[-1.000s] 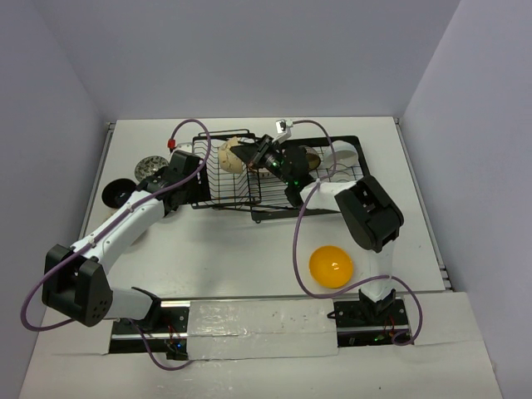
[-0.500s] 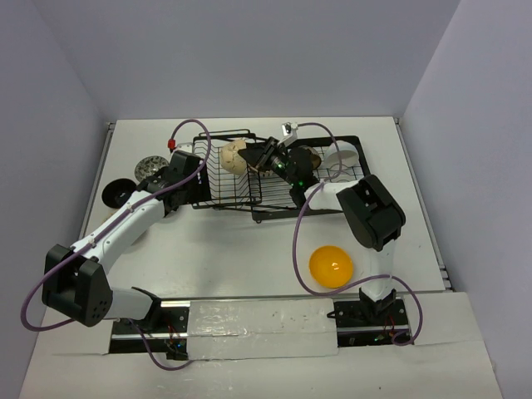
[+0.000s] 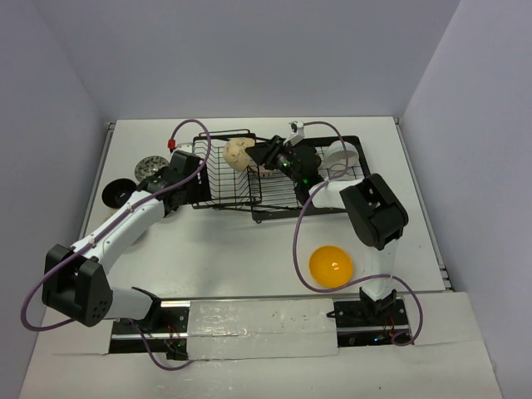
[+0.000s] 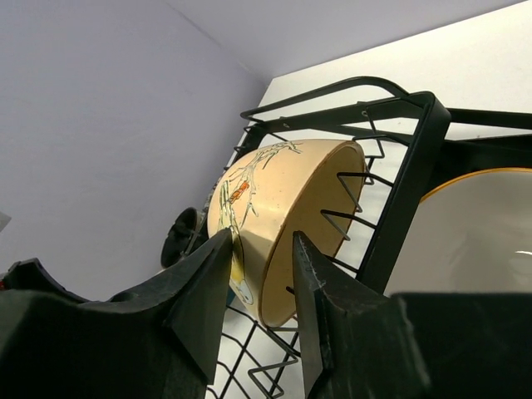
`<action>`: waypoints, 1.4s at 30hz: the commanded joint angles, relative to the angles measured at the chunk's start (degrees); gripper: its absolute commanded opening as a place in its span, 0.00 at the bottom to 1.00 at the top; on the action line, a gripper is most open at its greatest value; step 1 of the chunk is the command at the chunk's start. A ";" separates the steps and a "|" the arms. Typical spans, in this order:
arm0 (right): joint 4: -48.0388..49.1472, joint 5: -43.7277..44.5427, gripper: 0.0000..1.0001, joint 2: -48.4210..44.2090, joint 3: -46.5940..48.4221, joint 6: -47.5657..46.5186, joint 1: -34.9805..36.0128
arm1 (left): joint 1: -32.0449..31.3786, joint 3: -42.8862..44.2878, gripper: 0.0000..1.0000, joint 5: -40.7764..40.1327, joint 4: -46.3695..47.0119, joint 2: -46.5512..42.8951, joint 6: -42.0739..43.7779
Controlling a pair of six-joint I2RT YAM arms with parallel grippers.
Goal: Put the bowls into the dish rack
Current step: Turn the bowl upside down over the dish rack.
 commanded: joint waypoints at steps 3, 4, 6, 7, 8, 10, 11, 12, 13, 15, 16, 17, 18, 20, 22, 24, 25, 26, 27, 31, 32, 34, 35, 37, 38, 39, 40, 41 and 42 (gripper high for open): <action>-1.91 0.49 0.45 -3.66 0.18 -3.10 -0.46 | 0.10 -0.70 0.79 -1.51 -1.79 -1.51 0.72; -2.18 0.49 0.45 -3.92 0.18 -3.45 -0.46 | 0.10 -0.79 0.78 -1.51 -1.79 -1.51 0.72; -2.62 0.49 0.48 -4.27 -0.17 -3.81 -0.46 | 0.10 -0.79 0.79 -1.51 -1.88 -1.51 0.72; -2.71 0.49 0.49 -4.71 -0.26 -4.07 -0.46 | 0.10 -0.79 0.79 -1.60 -1.79 -1.51 0.72; -3.14 0.40 0.50 -4.89 -0.44 -4.16 -0.54 | 0.10 -0.70 0.79 -1.60 -1.79 -1.51 0.63; -3.58 0.31 0.54 -5.59 -0.53 -4.68 -0.63 | 0.10 -0.70 0.79 -1.69 -1.79 -1.51 0.72; -4.02 0.40 0.55 -5.85 -0.79 -4.86 -0.63 | 0.10 -0.70 0.79 -1.69 -1.88 -1.51 0.72; -4.20 0.48 0.62 -6.12 -0.88 -5.04 -0.72 | 0.10 -0.70 0.79 -1.69 -1.88 -1.60 0.63; -4.29 0.31 0.63 -6.55 -1.05 -5.13 -0.81 | 0.10 -0.70 0.79 -1.86 -1.88 -1.60 0.63; -4.38 0.05 0.64 -7.34 -1.58 -5.39 -0.98 | 0.10 -0.70 0.79 -1.87 -1.88 -1.60 0.63; -4.46 0.05 0.65 -7.70 -1.84 -5.57 -1.07 | 0.10 -0.70 0.79 -1.87 -1.97 -1.69 0.63; -4.81 -0.04 0.66 -7.96 -2.02 -5.74 -1.24 | 0.10 -0.62 0.79 -2.04 -1.97 -1.69 0.63; -5.08 -0.04 0.66 -8.66 -2.19 -6.09 -1.33 | 0.10 -0.62 0.79 -2.22 -1.97 -1.69 0.63; -5.60 -0.04 0.68 -9.45 -2.72 -6.44 -1.60 | 0.10 -0.62 0.79 -2.39 -1.97 -1.77 0.63; -5.70 -0.74 0.68 -10.51 -3.51 -6.53 -2.03 | 0.10 -0.62 0.79 -2.48 -2.14 -1.86 0.55; -5.69 -1.18 0.69 -12.17 -4.21 -6.80 -2.47 | 0.10 -0.62 0.79 -2.66 -2.06 -1.86 0.55; -5.87 -1.36 0.69 -12.79 -4.48 -7.23 -2.56 | 0.10 -0.62 0.79 -2.66 -2.06 -1.78 0.55; -6.83 -1.80 0.69 -14.19 -5.00 -8.19 -2.65 | 0.10 -0.53 0.79 -2.66 -2.06 -1.77 0.55; -7.71 -1.80 0.69 -15.16 -5.18 -8.90 -2.74 | 0.10 -0.53 0.79 -2.66 -2.06 -1.77 0.63; -13.67 -2.24 0.69 -20.17 -6.94 -12.85 -2.74 | 0.10 0.08 0.85 -3.01 -2.23 -1.77 0.98; -14.65 -2.85 0.69 -22.53 -7.29 -13.56 -2.74 | 0.10 0.09 0.86 -3.27 -2.32 -1.77 0.90; -20.42 -3.82 0.69 -24.92 -7.12 -15.84 -2.65 | 0.10 0.00 0.86 -3.89 -2.32 -1.77 0.90; -23.24 -4.00 0.69 -27.36 -6.77 -16.81 -2.22 | 0.10 0.00 0.86 -4.06 -2.41 -1.77 0.90; -32.79 -2.25 0.68 -30.01 -5.89 -21.02 -0.12 | 0.10 0.18 0.86 -4.85 -2.67 -1.60 0.72; -35.98 -1.20 0.68 -32.37 -5.63 -24.17 1.03 | 0.10 0.26 0.86 -5.20 -2.85 -1.60 0.63; -39.32 0.47 0.68 -33.35 -5.10 -25.50 2.08 | 0.18 0.26 0.85 -5.55 -2.85 -1.69 0.63; -44.75 0.92 0.68 -34.23 -5.10 -27.00 4.27 | 0.18 0.18 0.85 -5.82 -2.85 -1.77 0.55; -46.46 1.19 0.68 -36.16 -5.53 -29.45 5.33 | 0.19 0.18 0.85 -6.00 -2.76 -1.86 0.55; -48.48 1.88 0.67 -37.39 -7.45 -30.34 6.65 | 0.27 0.18 0.85 -6.26 -2.85 -1.95 0.55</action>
